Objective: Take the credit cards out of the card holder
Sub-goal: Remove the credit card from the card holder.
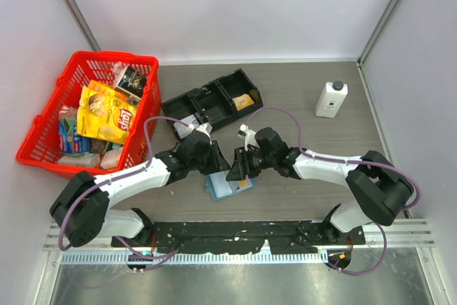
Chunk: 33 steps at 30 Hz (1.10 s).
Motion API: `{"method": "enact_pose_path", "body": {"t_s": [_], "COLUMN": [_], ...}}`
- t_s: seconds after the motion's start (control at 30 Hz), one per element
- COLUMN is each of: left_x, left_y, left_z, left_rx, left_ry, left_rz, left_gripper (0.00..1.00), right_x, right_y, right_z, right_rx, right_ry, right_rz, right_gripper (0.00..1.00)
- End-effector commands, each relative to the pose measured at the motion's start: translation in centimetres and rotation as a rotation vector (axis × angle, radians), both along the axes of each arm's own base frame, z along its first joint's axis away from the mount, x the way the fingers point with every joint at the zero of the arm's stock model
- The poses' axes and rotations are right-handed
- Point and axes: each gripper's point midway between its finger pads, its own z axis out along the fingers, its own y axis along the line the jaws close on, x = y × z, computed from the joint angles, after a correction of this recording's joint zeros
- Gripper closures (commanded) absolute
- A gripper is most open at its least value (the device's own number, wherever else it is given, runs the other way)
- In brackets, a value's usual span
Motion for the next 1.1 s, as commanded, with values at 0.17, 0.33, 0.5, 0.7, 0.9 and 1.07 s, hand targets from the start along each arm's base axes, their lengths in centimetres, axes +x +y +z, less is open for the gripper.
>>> {"method": "enact_pose_path", "body": {"t_s": [0.17,0.33,0.5,0.7,0.9,1.07], "left_x": [0.2,0.7,1.1,0.8,0.5,0.4], "left_y": [0.0,-0.7,-1.6,-1.3,-0.9,-0.4], "left_z": [-0.7,1.0,2.9,0.5,-1.1,-1.7], "left_rx": [0.01,-0.047,-0.112,-0.061,-0.019,-0.003], "left_ry": [0.002,-0.034,-0.063,-0.019,0.009,0.016], "left_rz": [-0.007,-0.005,-0.005,-0.009,-0.015,-0.012], "left_gripper": [0.74,0.61,0.53,0.58,0.65,0.68], "right_x": [1.0,0.8,0.7,0.8,1.0,1.7], "right_y": [0.3,0.3,0.3,0.5,0.2,-1.0], "right_z": [2.2,2.3,2.2,2.3,1.9,0.9], "right_rx": [0.063,0.071,0.076,0.084,0.069,0.044], "right_ry": [-0.069,-0.065,-0.06,-0.06,-0.062,-0.053], "right_rz": [-0.021,-0.012,-0.01,-0.01,-0.027,-0.077], "right_gripper": [0.53,0.53,0.53,0.53,0.53,0.54]}}
